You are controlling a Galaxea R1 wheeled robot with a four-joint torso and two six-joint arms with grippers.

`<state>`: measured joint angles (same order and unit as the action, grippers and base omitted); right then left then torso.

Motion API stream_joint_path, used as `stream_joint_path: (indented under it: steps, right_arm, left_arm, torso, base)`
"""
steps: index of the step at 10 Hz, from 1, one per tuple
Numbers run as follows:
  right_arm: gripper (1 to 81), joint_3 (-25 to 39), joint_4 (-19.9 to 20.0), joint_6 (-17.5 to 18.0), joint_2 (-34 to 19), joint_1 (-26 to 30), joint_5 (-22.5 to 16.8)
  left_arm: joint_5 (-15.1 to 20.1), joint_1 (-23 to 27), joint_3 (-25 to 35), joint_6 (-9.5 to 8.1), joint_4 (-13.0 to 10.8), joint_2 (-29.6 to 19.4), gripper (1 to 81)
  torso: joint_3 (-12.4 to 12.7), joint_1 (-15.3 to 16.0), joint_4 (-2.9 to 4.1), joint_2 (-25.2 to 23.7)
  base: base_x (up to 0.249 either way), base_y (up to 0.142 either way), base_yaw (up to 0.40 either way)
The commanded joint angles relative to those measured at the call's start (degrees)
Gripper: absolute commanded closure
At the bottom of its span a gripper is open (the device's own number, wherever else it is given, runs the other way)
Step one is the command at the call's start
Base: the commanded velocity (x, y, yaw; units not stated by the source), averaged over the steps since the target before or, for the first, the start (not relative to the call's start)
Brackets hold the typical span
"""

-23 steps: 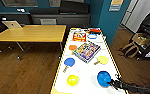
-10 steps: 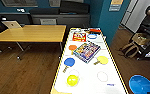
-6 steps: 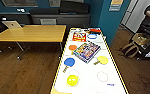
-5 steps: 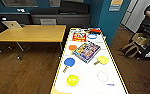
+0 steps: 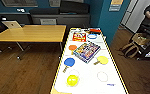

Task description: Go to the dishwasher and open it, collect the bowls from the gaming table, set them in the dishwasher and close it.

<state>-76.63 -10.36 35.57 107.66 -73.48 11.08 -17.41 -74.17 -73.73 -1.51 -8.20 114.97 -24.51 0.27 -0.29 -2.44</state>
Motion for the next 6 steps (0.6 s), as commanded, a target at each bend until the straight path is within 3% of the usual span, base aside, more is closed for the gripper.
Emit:
stream_joint_path:
  steps: [1,4,6]
  right_arm:
    - [81.1,-6.59,-5.46,-0.59,4.88,-4.62,3.95]
    - [81.1,-7.21,-5.46,-0.59,7.42,-4.53,3.86]
    - [81.1,-7.29,-5.90,-0.77,7.60,-4.26,3.68]
  left_arm:
    - [-2.10,5.74,7.19,-0.33,-0.85,-7.11,1.0]
    - [-8.34,6.53,7.54,-6.13,3.90,-8.08,1.0]
    - [-7.82,7.23,7.81,-6.23,1.17,-8.78,1.0]
  torso:
    - [0.00,0.00,0.00,0.00]
    - [0.00,0.00,0.00,0.00]
    - [0.00,0.00,0.00,0.00]
  base:
    - [0.000,0.000,0.000]
    - [0.000,0.000,0.000]
    - [0.000,0.000,0.000]
